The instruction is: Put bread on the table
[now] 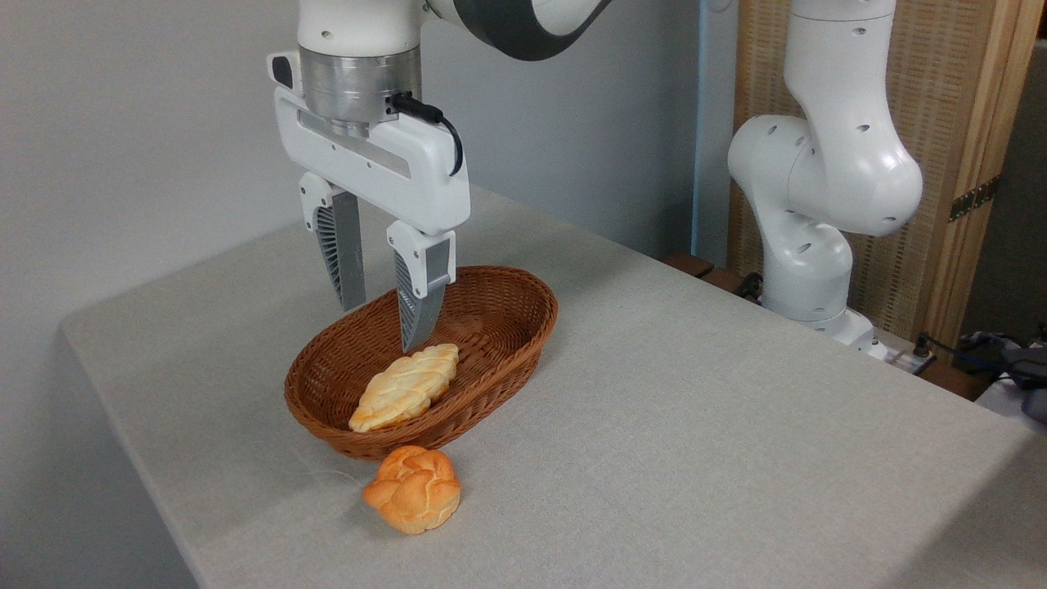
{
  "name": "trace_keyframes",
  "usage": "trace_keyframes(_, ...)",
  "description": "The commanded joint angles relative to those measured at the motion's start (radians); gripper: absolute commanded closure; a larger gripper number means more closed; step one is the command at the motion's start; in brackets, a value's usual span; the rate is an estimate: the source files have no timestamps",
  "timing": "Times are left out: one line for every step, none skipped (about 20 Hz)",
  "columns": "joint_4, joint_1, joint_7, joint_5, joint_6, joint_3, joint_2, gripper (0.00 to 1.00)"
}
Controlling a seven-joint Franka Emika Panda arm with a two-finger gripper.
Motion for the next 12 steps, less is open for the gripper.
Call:
trace_keyframes(0.01,0.006,0.002,0.001,-0.034,-0.003,-0.009,0.0)
trace_keyframes(0.01,0.006,0.002,0.001,-0.034,-0.005,-0.009,0.0)
trace_keyframes(0.01,0.006,0.002,0.001,-0.034,-0.005,-0.009,0.0)
trace_keyframes(0.008,0.006,0.002,0.001,-0.034,-0.005,-0.009,0.0)
trace_keyframes(0.007,0.003,0.002,0.001,-0.034,-0.005,-0.009,0.0)
trace_keyframes(0.004,0.001,0.002,0.001,-0.034,-0.006,-0.009,0.0)
trace_keyframes(0.002,-0.004,0.002,0.001,-0.035,-0.006,-0.009,0.0)
trace_keyframes(-0.001,-0.013,0.002,0.001,-0.04,-0.006,-0.009,0.0)
trace_keyframes(-0.004,-0.022,0.002,0.002,-0.052,-0.006,-0.009,0.0)
trace_keyframes(-0.01,-0.023,0.002,0.002,-0.054,-0.006,-0.009,0.0)
trace_keyframes(-0.018,-0.037,0.003,0.006,-0.054,-0.008,-0.009,0.0)
trace_keyframes(-0.029,-0.054,0.003,0.009,-0.054,-0.008,-0.009,0.0)
